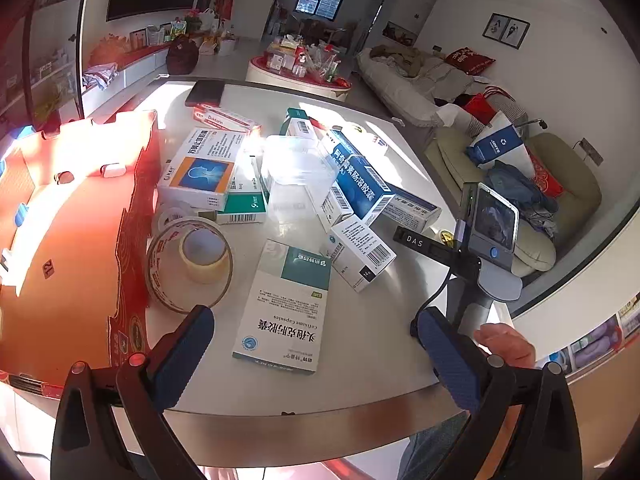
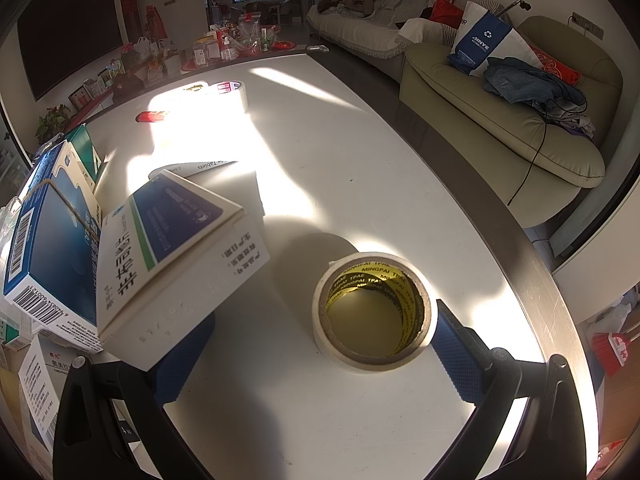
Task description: Organize objects
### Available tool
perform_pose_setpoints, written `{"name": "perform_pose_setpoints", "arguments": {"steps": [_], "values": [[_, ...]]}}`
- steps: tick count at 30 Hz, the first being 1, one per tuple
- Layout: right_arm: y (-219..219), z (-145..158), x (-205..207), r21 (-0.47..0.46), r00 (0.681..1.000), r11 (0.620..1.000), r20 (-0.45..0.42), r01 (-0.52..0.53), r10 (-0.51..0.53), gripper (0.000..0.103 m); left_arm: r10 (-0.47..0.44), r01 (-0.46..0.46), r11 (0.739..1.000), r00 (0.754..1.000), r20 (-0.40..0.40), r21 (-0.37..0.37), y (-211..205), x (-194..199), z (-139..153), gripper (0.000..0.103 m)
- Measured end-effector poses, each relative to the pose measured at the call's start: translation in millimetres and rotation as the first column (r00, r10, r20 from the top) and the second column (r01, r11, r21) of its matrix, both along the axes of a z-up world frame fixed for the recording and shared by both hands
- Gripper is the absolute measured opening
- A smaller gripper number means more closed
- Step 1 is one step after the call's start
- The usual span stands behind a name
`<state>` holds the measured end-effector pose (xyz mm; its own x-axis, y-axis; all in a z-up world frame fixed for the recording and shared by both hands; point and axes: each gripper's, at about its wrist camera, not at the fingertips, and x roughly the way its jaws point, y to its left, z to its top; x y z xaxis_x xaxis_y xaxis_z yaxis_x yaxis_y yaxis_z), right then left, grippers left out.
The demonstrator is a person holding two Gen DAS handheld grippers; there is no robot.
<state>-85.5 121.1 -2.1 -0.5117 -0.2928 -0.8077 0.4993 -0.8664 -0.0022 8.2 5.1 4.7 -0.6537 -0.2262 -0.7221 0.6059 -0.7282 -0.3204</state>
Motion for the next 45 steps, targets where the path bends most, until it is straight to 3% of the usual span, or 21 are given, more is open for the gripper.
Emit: {"name": "perform_pose_setpoints", "arguments": {"steps": [10, 13, 17, 19, 21, 23, 26, 29, 31, 34, 37, 40, 44, 45], "values": [[0, 0, 1, 0.0, 1.0, 1.0, 0.0, 0.013, -0.013, 0.103, -0.008, 0.008, 0.999, 1.0, 0.009, 0.049, 5, -5, 5, 0.103], [1, 0, 1, 0.004, 1.0, 1.0, 0.005, -0.001, 0.001, 0.103, -0.009, 0.009, 1.0, 1.0, 0.001, 0.005, 7, -4, 13, 0.103], [9, 2, 6, 0.037, 0.98, 0.981, 0.07, -0.19, 0.187, 0.103, -0.038, 0.039, 0.999, 0.999, 0.019, -0.038, 9, -6, 19, 0.103], [27, 3, 13, 0.039, 0.965, 0.968, 0.101, -0.249, 0.244, 0.103, -0.05, 0.05, 0.998, 0.999, 0.014, -0.025, 8, -5, 19, 0.103], [56, 7, 18, 0.002, 0.954, 0.966, 0.159, -0.257, 0.254, 0.103, -0.064, 0.064, 0.998, 0.998, 0.016, -0.028, 7, -6, 14, 0.103], [87, 14, 15, -0.105, 0.944, 0.972, 0.237, -0.21, 0.23, 0.103, -0.074, 0.074, 0.997, 0.997, 0.008, -0.011, 6, -8, 7, 0.103], [107, 35, 16, -0.269, 0.929, 0.948, 0.277, -0.17, 0.245, 0.103, -0.084, 0.084, 0.996, 0.996, -0.001, 0.007, 7, -12, 0, 0.103], [80, 58, 31, -0.398, 0.871, 0.87, 0.268, -0.29, 0.413, 0.103, -0.101, 0.102, 0.994, 0.995, -0.009, 0.038, 7, -15, -1, 0.103], [46, 65, 49, -0.375, 0.824, 0.831, 0.237, -0.411, 0.514, 0.103, -0.117, 0.119, 0.991, 0.993, -0.03, 0.054, 6, -13, 0, 0.103], [19, 61, 61, -0.259, 0.832, 0.851, 0.212, -0.458, 0.512, 0.103, -0.122, 0.127, 0.988, 0.991, -0.058, 0.089, 2, -10, 2, 0.103], [23, 52, 49, -0.284, 0.844, 0.873, 0.262, -0.395, 0.467, 0.103, -0.188, 0.196, 0.973, 0.979, -0.078, 0.123, 1, -19, -3, 0.103], [35, 44, 42, -0.306, 0.829, 0.873, 0.306, -0.38, 0.468, 0.103, -0.212, 0.209, 0.974, 0.977, 0.031, 0.091, 7, -48, -15, 0.103], [54, 41, 36, -0.268, 0.847, 0.891, 0.299, -0.367, 0.439, 0.103, -0.222, 0.225, 0.974, 0.953, 0.205, 0.01, 15, -90, -31, 0.103], [58, 40, 33, -0.277, 0.846, 0.894, 0.314, -0.352, 0.43, 0.103, -0.212, 0.214, 0.977, 0.953, 0.217, 0.015, 12, -93, -33, 0.103]]}}
